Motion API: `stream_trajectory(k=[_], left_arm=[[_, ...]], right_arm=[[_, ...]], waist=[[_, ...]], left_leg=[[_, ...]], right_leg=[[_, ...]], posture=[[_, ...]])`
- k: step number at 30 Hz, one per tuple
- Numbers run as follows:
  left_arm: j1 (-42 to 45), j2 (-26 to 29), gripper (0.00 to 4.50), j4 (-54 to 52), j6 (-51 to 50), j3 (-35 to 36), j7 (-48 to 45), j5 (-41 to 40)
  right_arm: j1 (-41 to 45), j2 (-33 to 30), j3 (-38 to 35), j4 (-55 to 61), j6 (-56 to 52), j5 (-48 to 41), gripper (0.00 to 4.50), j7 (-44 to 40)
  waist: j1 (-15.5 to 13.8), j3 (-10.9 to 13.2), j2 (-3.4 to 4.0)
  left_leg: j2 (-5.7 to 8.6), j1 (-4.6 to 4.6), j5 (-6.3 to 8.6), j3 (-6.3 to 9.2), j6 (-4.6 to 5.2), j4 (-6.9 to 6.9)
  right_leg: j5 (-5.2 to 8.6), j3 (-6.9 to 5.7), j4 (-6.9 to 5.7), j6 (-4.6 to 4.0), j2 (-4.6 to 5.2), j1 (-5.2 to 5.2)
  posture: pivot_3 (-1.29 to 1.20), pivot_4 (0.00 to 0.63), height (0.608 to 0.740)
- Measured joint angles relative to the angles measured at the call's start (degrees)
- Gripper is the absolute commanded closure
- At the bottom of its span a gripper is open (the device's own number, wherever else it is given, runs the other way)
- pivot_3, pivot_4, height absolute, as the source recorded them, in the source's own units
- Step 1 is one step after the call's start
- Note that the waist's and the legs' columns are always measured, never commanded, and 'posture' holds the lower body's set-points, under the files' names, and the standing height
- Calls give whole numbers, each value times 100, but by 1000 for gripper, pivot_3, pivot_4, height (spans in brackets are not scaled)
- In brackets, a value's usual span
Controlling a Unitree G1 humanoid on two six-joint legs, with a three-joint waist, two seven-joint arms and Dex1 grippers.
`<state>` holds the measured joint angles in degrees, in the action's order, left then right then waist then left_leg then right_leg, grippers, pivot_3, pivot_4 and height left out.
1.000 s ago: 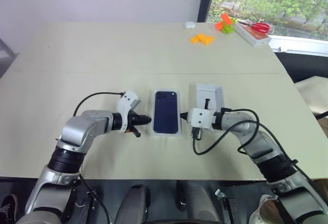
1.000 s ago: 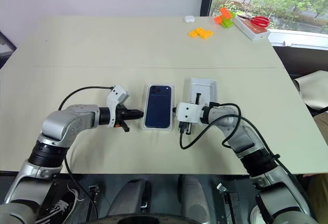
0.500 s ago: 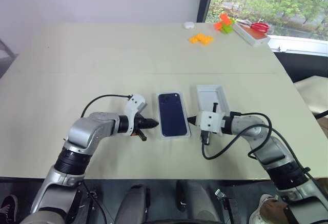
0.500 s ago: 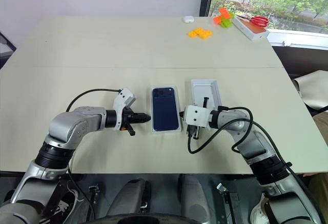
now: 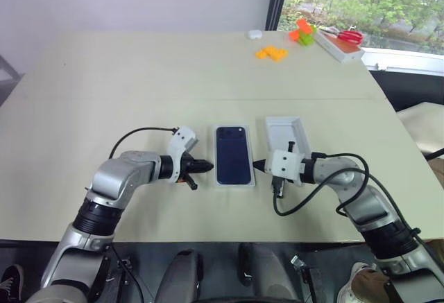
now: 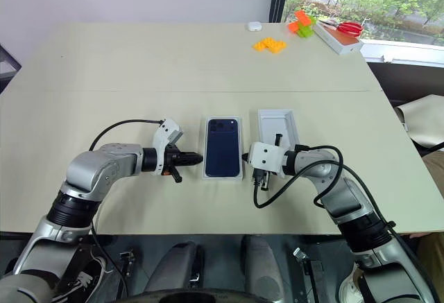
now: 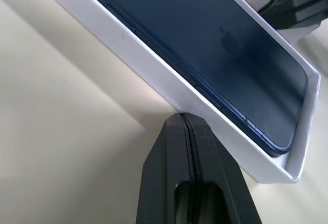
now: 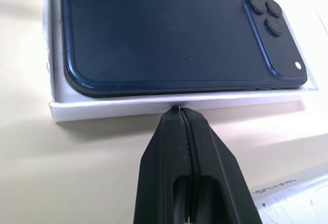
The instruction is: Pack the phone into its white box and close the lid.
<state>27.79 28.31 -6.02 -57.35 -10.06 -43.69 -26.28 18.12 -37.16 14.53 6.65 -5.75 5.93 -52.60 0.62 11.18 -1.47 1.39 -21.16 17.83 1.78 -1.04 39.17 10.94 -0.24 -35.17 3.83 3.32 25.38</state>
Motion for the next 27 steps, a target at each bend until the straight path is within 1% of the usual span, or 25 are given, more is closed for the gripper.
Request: stream_trajectory(k=[12,17,20,23,25,27], left_arm=[[-32,30,4477,-56,26,2,34,12],[0,173,4477,46,73,40,-47,21],[0,340,4477,139,93,201,-101,7],[0,529,4477,207,175,330,-126,30],[-3,572,4477,218,156,490,-195,-62],[-3,643,3952,195,135,627,-268,-182]], right_arm=[[99,3,18,-37,65,63,4500,15],[297,-116,16,-62,115,-70,4500,-293],[460,-248,8,-88,112,-107,4500,-406],[725,-316,-54,-129,97,-115,4500,-421],[856,-231,-218,-139,-120,-267,4500,-355],[950,-125,-371,-138,-436,-483,3961,-284]], waist=[[2,0,0],[15,0,0],[25,0,1],[15,0,1],[10,0,0],[4,0,0]], left_leg=[[0,2,-1,-1,-1,1],[-7,5,-1,-2,-1,1],[-10,5,0,-3,-1,1],[-11,6,-1,-2,-1,1],[-11,1,0,-1,-1,1],[-9,-1,0,-1,-1,1]], right_leg=[[0,0,-1,0,-1,-1],[-1,1,-2,0,-8,-1],[-1,1,-3,-1,-11,0],[-1,0,-3,-2,-11,-1],[-1,0,-1,-2,-10,0],[-1,0,-1,-2,-7,1]], posture=[[0,150,740],[0,150,740],[0,150,740],[0,150,740],[0,150,740],[0,150,740]])
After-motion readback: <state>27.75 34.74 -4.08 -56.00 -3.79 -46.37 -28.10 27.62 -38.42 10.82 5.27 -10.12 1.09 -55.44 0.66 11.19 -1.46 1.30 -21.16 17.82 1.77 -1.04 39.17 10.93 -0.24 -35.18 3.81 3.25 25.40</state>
